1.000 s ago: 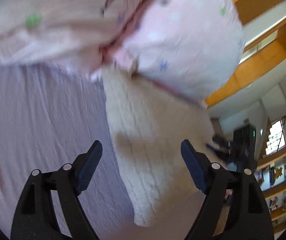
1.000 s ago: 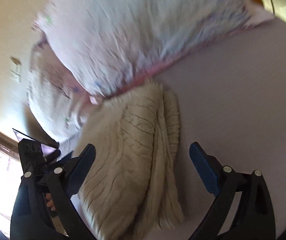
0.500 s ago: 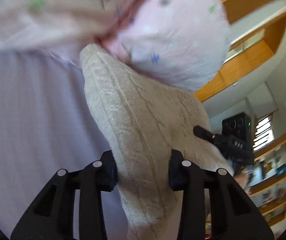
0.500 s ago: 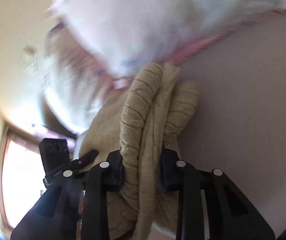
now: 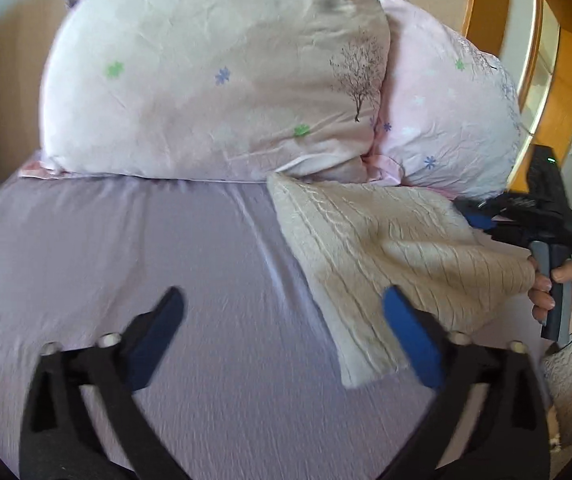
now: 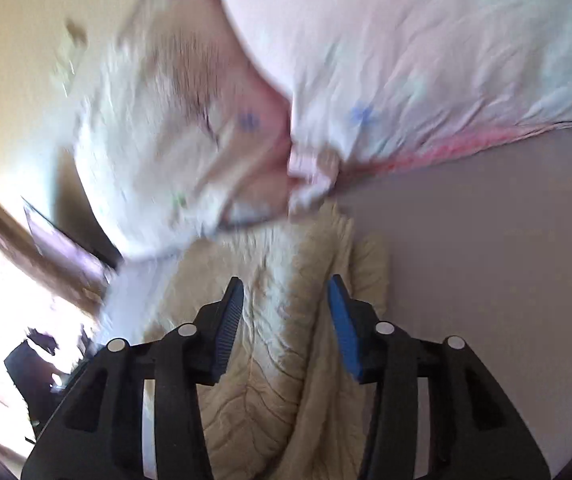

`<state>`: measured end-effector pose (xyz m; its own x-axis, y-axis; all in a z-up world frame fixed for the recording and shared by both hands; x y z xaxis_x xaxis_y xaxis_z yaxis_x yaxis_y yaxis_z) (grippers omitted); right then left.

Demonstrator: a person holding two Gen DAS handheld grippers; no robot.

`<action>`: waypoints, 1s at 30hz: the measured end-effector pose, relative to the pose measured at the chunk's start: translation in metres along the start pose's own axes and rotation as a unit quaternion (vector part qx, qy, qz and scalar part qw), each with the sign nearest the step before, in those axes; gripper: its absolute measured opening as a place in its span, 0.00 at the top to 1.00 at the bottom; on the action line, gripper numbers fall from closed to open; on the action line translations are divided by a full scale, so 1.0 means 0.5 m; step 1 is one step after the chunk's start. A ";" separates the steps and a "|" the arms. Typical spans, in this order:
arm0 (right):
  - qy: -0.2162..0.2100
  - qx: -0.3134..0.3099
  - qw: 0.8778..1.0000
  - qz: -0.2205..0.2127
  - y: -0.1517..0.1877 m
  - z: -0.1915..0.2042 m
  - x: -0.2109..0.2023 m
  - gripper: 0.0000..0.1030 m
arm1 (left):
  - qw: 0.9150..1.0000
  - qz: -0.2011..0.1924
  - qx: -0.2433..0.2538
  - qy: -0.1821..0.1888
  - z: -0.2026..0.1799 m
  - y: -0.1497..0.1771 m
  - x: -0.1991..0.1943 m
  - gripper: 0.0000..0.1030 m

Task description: Fold small clothes

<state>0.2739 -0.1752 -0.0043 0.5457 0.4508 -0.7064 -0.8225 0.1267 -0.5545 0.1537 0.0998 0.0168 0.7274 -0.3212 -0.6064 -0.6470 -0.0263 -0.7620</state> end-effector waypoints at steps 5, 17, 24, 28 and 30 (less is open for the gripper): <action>0.086 0.066 0.993 -0.052 -0.027 -0.075 -0.018 0.93 | 0.997 -0.015 0.028 -0.064 -0.050 0.021 -0.025 0.02; -0.032 -0.024 0.995 -0.087 0.094 0.050 -0.191 0.61 | 0.998 0.029 0.007 -0.050 -0.082 0.095 0.003 0.02; 0.041 0.049 0.998 -0.021 0.122 -0.037 -0.103 0.71 | 0.998 0.048 0.001 -0.042 -0.104 0.114 0.022 0.02; 0.072 -0.002 0.992 -0.099 0.148 -0.010 -0.184 0.09 | 0.997 0.059 -0.039 -0.025 -0.097 0.125 0.028 0.02; 0.094 -0.033 0.989 -0.106 0.187 -0.005 -0.205 0.05 | 0.996 0.070 -0.054 -0.020 -0.095 0.129 0.037 0.02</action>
<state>0.1416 -0.2119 0.0153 0.7296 0.2481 -0.6372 -0.6778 0.1392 -0.7219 0.1147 0.0472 -0.0330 0.6356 -0.2905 -0.7153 -0.7619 -0.0865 -0.6419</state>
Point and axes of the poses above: each gripper's, at about its wrist camera, not at the fingertips, and x roughly the way its jaws point, z to its left, y to its underside, the point moved 7 cm from there along x, roughly the way its jaws point, and after that the axes turned 7 degrees about y, right-handed, at the moved point
